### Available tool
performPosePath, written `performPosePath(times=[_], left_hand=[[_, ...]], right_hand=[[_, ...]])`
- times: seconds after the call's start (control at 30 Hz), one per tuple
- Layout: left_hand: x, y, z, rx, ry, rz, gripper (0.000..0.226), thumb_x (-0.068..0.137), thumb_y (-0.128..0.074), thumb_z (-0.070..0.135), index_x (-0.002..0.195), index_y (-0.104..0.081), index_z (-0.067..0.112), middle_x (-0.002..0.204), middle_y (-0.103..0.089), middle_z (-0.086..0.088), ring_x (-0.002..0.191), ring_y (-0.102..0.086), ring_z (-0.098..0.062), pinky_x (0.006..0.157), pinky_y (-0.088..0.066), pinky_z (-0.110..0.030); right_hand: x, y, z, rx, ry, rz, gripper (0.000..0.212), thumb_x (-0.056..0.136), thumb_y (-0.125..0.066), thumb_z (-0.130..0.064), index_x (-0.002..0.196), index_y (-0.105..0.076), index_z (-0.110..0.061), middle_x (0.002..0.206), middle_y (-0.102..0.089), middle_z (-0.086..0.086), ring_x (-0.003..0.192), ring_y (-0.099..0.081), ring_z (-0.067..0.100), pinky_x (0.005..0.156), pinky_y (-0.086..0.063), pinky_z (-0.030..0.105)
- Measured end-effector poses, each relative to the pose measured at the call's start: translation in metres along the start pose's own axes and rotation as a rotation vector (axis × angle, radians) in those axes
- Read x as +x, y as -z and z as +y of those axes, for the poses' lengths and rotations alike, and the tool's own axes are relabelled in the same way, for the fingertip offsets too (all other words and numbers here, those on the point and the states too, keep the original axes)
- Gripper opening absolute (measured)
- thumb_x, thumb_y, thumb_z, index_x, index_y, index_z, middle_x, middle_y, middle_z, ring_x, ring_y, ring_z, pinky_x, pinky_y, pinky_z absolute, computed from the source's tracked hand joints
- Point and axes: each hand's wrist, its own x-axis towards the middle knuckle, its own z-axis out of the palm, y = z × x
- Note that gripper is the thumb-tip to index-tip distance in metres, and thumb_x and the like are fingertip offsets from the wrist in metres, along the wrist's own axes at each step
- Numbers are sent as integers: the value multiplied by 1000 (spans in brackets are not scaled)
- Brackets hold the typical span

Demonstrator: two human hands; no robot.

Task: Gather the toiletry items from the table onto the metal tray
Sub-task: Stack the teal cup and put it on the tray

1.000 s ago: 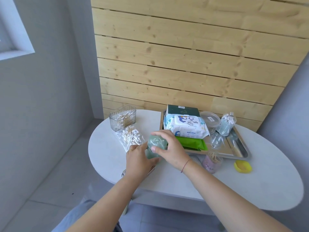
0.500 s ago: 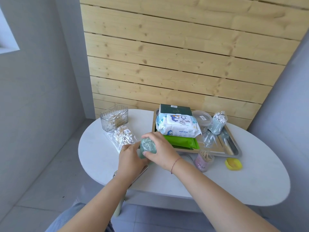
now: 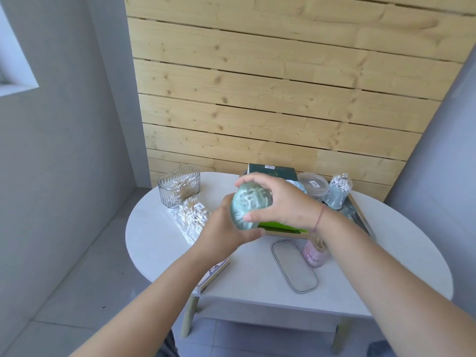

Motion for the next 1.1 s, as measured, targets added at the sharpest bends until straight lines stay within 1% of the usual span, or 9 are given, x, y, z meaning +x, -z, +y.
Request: performPosePath(times=[0.17,0.33,0.4,0.5,0.67,0.77,0.87,1.0,1.1], left_hand=[[0,-6,21,-30,-17,-143,53,69,-81,19,111,-48,21,82,-60,14,61,-57,9,54,-41,-4],[-4,-9,27,-31,-6,-321,53,66,-80,24,111,-51,23,92,-64,5,78,-60,-8,71,-51,-22],[-4,-14,26,-41,-7,-283,52,67,-79,23,111,-50,23,91,-64,7,75,-60,-5,66,-50,-18],[-4,-29,24,-91,12,-202,51,68,-77,17,110,-49,20,90,-65,3,72,-61,-7,62,-50,-18],[-6,-54,17,-132,4,-72,59,67,-76,13,115,-44,22,99,-68,-2,90,-68,-18,78,-58,-37],[-2,-71,24,-208,-27,-24,62,68,-80,11,117,-43,19,100,-63,9,86,-63,9,73,-54,-14],[17,-86,51,-294,-15,-98,59,76,-76,17,121,-37,11,99,-57,11,81,-58,10,64,-46,-3],[57,-114,87,-335,-28,-219,47,72,-76,24,107,-46,27,112,-51,1,98,-55,-3,79,-51,-12],[85,-138,96,-235,69,-290,71,57,-61,31,126,-49,21,126,-44,-4,113,-50,-19,93,-48,-32]], right_hand=[[-17,29,5,162,7,-172,61,73,-77,-20,128,-51,-32,130,-56,-8,122,-54,15,107,-41,44],[-32,38,12,182,-37,-277,59,78,-71,-20,131,-48,-32,126,-53,-17,122,-51,7,107,-39,32],[-37,34,12,164,-54,-266,56,83,-68,-21,132,-46,-34,124,-51,-19,121,-50,5,105,-39,24],[-41,23,13,55,-52,-160,49,87,-63,-29,131,-43,-36,129,-48,-16,121,-46,0,102,-37,16],[-46,2,25,-62,-73,38,51,81,-59,-45,129,-43,-36,133,-45,-4,126,-41,11,110,-33,31],[-51,16,28,-52,-129,64,67,82,-65,-43,139,-32,-39,138,-39,-5,129,-38,9,105,-32,22],[-61,51,37,206,-247,207,75,73,-75,-32,136,-35,-29,130,-50,-8,115,-54,9,78,-48,11],[-69,97,71,389,-327,396,56,67,-80,-22,118,-56,-16,116,-67,6,109,-64,25,85,-57,43],[-74,116,104,273,-414,578,51,62,-83,-29,107,-60,-21,110,-69,5,102,-66,27,87,-55,49]])
